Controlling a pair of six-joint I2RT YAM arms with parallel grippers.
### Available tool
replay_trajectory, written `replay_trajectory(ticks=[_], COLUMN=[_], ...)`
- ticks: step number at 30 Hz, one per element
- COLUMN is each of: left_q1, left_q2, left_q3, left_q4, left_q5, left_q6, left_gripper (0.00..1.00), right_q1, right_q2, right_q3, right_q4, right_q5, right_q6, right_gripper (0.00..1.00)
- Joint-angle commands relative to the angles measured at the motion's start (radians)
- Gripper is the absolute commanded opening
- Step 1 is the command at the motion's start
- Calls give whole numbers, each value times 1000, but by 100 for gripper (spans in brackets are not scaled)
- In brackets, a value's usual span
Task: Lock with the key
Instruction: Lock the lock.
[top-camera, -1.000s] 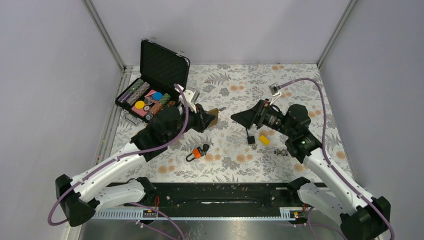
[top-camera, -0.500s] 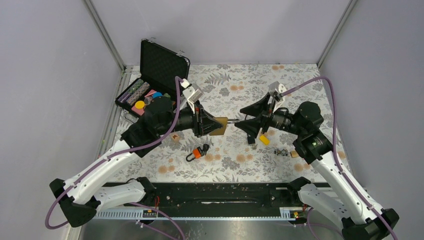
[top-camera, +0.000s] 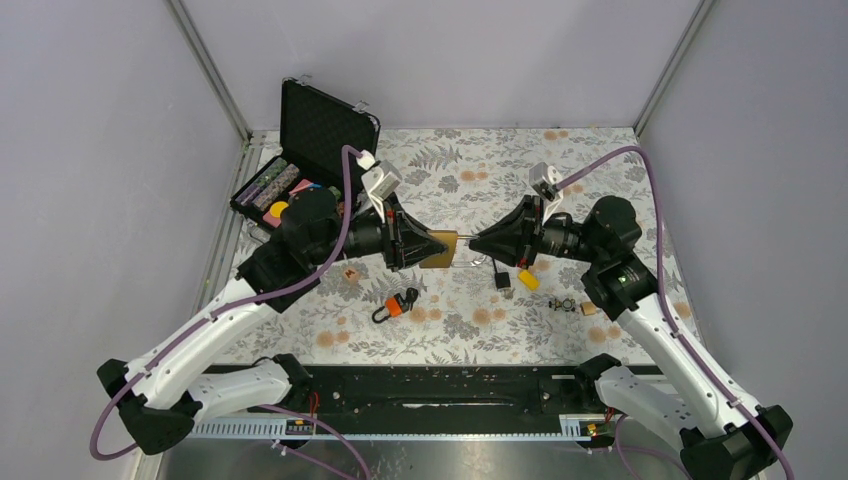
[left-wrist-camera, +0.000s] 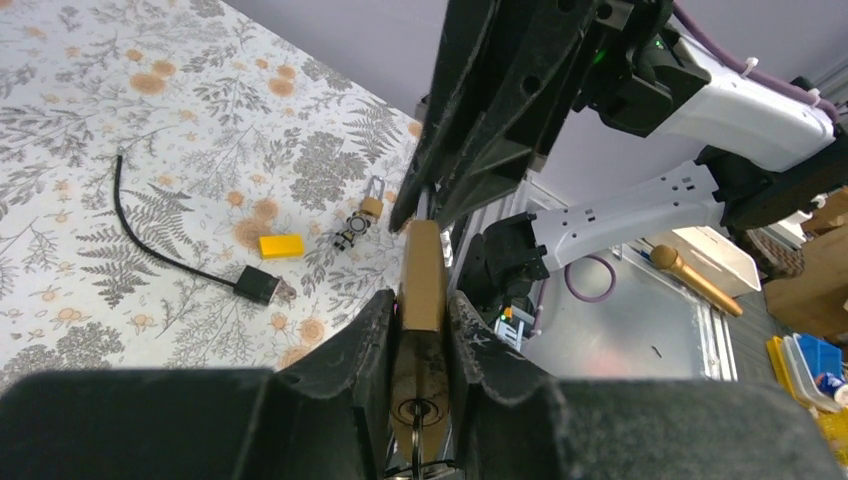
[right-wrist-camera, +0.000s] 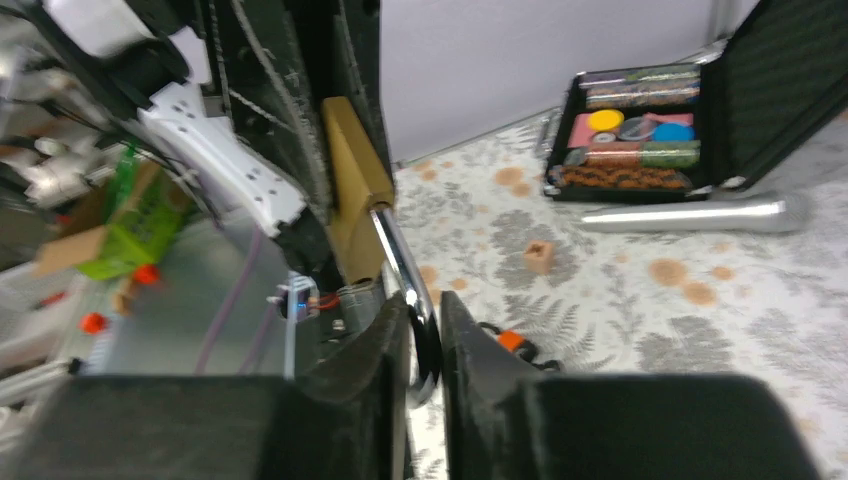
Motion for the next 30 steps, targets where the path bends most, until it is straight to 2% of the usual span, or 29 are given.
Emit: replay_trajectory(ticks=[1, 2, 4, 8, 11, 13, 17, 26, 28, 30], left_q1=[25, 31, 42, 56, 78, 84, 87, 86, 87, 87], left_q2=[-8, -3, 6, 1, 10, 18, 26, 26, 37, 49], left_q3=[56, 57, 49, -20, -48, -51, -77, -199, -202, -206], left_q4=[182, 179, 178, 229, 282, 292, 352, 574, 574, 578], left_q5=[11, 23, 62, 145, 208, 239, 301, 435, 445, 449], left_q6=[-26, -32, -33, -36, -85, -100, -106, -99, -94, -93], left_gripper=[1, 10, 26, 48, 60, 63, 64, 64, 57, 43], right_q1=[3, 3, 3, 3, 3, 3, 3, 3, 4, 3], right_q2=[5, 8, 9, -30, -67, -86, -104, -114, -116, -110], right_q3=[11, 19, 36, 29, 28, 33, 54, 72, 74, 77], right_q4=[80, 72, 61, 100, 66, 24, -4, 72, 63, 63], right_q5=[-54, -49, -36, -29, -37, -37, -37, -44, -22, -12], right_q6=[86, 99, 130, 176, 121, 79, 66, 160, 160, 164], right_gripper=[6, 0, 0, 0, 0, 0, 0, 0, 0, 0])
